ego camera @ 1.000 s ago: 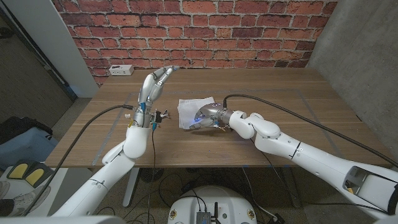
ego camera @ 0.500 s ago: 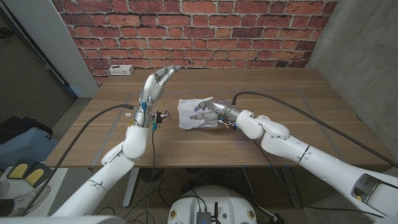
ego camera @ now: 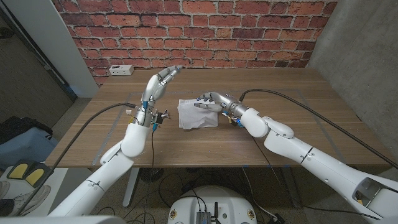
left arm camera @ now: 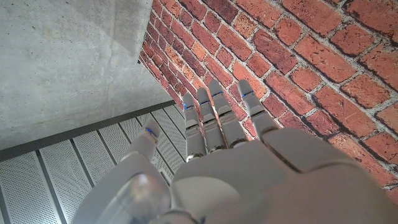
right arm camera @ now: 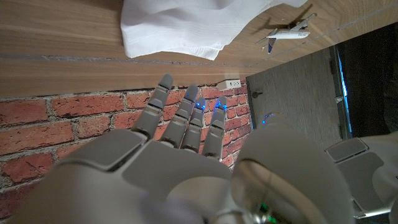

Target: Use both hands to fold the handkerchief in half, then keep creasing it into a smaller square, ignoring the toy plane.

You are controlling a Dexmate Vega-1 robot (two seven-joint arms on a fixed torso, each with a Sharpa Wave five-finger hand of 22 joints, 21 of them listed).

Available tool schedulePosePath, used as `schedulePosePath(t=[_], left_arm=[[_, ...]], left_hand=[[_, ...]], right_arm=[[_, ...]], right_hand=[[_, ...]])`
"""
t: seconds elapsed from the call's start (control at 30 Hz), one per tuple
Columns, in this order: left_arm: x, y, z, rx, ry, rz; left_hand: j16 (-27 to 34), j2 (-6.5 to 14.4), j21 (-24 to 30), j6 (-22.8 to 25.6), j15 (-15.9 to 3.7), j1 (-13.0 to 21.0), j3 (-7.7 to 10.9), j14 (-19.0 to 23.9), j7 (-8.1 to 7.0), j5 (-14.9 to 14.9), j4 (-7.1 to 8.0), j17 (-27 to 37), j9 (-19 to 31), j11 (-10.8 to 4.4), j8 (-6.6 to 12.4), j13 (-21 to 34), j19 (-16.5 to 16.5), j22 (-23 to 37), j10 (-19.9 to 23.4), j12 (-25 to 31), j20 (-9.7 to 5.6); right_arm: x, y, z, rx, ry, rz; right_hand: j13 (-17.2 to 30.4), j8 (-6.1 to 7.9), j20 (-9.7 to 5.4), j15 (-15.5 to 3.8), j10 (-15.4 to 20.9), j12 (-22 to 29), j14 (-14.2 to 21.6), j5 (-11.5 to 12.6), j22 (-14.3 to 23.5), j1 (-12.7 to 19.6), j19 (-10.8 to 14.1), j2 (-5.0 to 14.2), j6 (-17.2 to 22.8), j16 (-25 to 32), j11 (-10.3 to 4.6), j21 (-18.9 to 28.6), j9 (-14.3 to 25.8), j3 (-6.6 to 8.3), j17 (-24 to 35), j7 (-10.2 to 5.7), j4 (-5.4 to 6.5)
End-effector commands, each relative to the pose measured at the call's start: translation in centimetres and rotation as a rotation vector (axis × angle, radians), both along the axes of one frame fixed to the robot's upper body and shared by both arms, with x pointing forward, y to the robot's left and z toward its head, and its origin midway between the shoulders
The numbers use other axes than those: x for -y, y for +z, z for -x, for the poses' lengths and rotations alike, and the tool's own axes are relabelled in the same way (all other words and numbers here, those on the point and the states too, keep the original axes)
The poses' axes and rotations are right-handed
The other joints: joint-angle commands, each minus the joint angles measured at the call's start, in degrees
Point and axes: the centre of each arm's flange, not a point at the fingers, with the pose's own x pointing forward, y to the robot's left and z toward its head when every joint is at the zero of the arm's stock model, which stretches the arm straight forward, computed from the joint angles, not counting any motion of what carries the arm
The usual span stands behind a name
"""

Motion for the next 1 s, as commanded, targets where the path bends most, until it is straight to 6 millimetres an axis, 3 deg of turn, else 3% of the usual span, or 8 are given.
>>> schedulePosePath(t=[0.03,0.3,0.6,1.0], left_arm=[[-0.1,0.4,-1.0,-0.086,-0.015,-0.042],[-0.1,0.8,-1.8,-0.144,-0.012,-0.105],[-0.7,0.6,-2.8,-0.137,0.021,-0.106],[-2.3,0.1,-3.3,-0.173,-0.011,-0.096]], left_hand=[[-0.8,-0.1,-0.6,-1.6,0.62,-0.4,0.25,-1.9,-0.21,-0.2,-0.48,-0.1,-0.1,0.22,-0.66,0.2,-1.2,0.0,-2.0,-0.7,0.16],[-2.8,-0.2,-1.4,-6.4,1.41,-0.5,0.47,-7.5,-1.38,-0.2,-0.86,-1.0,-0.9,0.78,-1.73,-0.9,-3.2,-0.3,-7.0,-2.1,0.67],[-2.5,0.0,-1.4,-6.5,1.08,-0.5,0.62,-7.5,-0.61,-0.1,-0.83,-1.3,-1.1,0.92,-1.46,-1.3,-3.1,-0.3,-6.5,-1.7,0.68],[-2.7,0.0,-1.5,-7.3,1.08,-0.7,0.72,-8.5,-0.73,0.0,-0.84,-1.6,-1.3,1.11,-1.5,-1.7,-3.3,-0.4,-7.2,-1.8,0.55]], right_arm=[[1.6,0.9,-0.4,-0.029,0.037,-0.173],[2.8,1.6,-0.5,-0.037,0.057,-0.304],[3.9,2.1,-0.5,-0.029,0.076,-0.402],[4.7,2.1,0.4,-0.023,0.121,-0.522]], right_hand=[[-0.1,0.48,-0.23,-0.17,0.6,0.5,-0.3,-0.2,0.2,0.9,-0.1,0.66,0.3,0.1,0.51,-0.1,0.1,0.73,0.0,0.78,-0.28],[-0.3,0.65,-0.17,0.77,1.3,0.7,0.7,-0.9,0.2,1.9,-0.1,1.53,0.6,0.5,1.18,-0.1,0.0,1.73,-0.5,1.71,-1.04],[-0.4,0.87,0.48,1.45,2.0,0.9,0.8,-1.5,0.2,2.4,-0.2,1.62,1.2,0.5,1.36,-0.2,0.0,2.17,-0.8,2.11,-1.53],[-0.5,0.86,0.57,1.29,2.0,0.8,0.6,-2.1,0.2,2.8,-0.4,1.82,1.3,0.4,1.57,-0.3,0.0,2.69,-1.1,2.28,-2.02]])
